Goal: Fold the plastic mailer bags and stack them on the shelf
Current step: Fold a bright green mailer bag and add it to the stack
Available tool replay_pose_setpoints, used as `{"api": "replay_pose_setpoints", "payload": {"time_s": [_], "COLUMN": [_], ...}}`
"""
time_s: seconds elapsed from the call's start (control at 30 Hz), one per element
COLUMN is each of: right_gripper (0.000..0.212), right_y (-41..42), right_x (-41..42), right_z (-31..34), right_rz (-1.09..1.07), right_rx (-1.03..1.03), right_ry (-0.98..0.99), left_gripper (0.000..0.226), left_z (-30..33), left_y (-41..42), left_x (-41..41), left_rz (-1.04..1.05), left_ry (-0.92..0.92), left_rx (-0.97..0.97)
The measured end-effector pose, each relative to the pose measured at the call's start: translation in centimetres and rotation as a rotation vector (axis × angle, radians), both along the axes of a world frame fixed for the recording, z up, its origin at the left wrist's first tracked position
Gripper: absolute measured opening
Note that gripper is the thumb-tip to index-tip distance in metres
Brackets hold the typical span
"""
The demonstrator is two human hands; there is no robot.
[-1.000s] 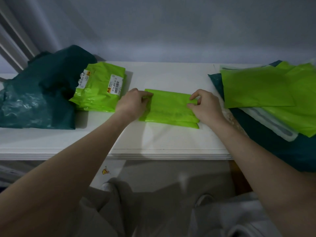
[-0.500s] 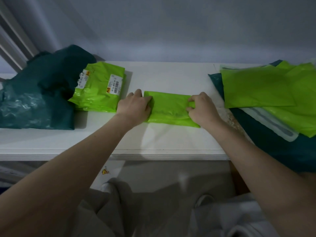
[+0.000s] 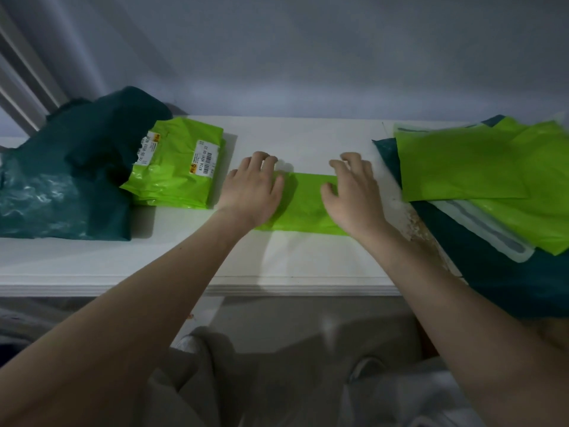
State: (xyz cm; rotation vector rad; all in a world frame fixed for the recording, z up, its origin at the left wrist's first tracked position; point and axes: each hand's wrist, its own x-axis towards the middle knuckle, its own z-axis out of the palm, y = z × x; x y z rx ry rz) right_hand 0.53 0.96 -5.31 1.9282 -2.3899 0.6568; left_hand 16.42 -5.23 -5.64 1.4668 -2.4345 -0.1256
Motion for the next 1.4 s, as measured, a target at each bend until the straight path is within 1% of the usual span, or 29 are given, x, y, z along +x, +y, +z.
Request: {"api": "replay_pose_setpoints", "payload": {"time_s": [0.07,0.13,0.2,0.27,0.3,0.37,0.47,0.5,0.57,0.6,0.63,0.7,0.83,0.93,1.03,1.13,1.3,1.4], "right_gripper": [0.045,0.048,0.049,0.048,0.047,0.046,0.046,0.046,0.046,0.046,0.046,0.046,0.045,0.051,0.067,0.079,0.081,0.074], "right_y": [-0.4,-0.9,-1.3,-1.6,-1.6,-1.6,-1.7,-1.7,-1.7,-1.7,-1.7,-1.6,-1.7,-1.5,-1.0,-0.6,-0.6,-0.7], "right_x": [0.7,1.3,1.6,1.5,1.4,1.2,1.2,1.2,1.2,1.3,1.3,1.4,1.6,1.3,0.2,-0.3,-0.3,-0.5], "right_z": [-0.7,-1.6,-2.2,-2.6,-2.8,-2.9,-2.8,-2.7,-2.5,-2.5,-2.5,-2.5,-2.4,-2.3,-2.3,-2.5,-2.8,-2.9], "right_rz": [0.089,0.152,0.178,0.193,0.197,0.2,0.202,0.203,0.201,0.199,0.197,0.189,0.164,0.072,-0.051,-0.056,-0.041,-0.028], "right_rx": [0.028,0.064,0.11,0.171,0.191,0.203,0.214,0.22,0.228,0.231,0.234,0.236,0.215,0.232,0.311,0.396,0.413,0.41], "right_ry": [0.065,0.109,0.125,0.14,0.15,0.163,0.169,0.169,0.171,0.174,0.177,0.171,0.15,0.112,0.101,0.062,0.031,-0.004], "left_gripper": [0.047,0.052,0.055,0.065,0.066,0.055,0.052,0.056,0.076,0.082,0.076,0.06,0.052,0.052,0.053,0.056,0.065,0.068], "left_z": [-0.7,-1.4,-2.4,-2.9,-3.0,-2.9,-2.7,-2.9,-3.2,-3.4,-3.4,-3.3,-2.8,-2.9,-3.1,-3.2,-2.9,-2.7], "left_y": [0.0,0.1,0.2,0.4,0.4,0.3,0.2,0.0,0.0,0.0,0.0,0.1,0.6,0.6,0.7,0.9,1.0,0.7], "left_x": [-0.6,-1.2,-1.6,-1.7,-1.8,-1.8,-1.9,-1.9,-2.0,-2.0,-2.0,-2.1,-2.0,-1.8,-1.8,-1.8,-1.8,-1.9], "left_rz": [-0.029,-0.088,-0.146,-0.187,-0.187,-0.164,-0.166,-0.169,-0.192,-0.202,-0.189,-0.156,-0.096,-0.077,-0.066,-0.058,-0.006,-0.009], "left_ry": [-0.016,-0.056,-0.135,-0.198,-0.166,-0.084,-0.062,-0.079,-0.164,-0.204,-0.21,-0.172,-0.036,0.007,0.027,0.035,0.087,0.089], "left_rx": [0.011,0.079,0.156,0.18,0.196,0.222,0.19,0.195,0.185,0.18,0.191,0.207,0.309,0.344,0.332,0.325,0.352,0.382]}}
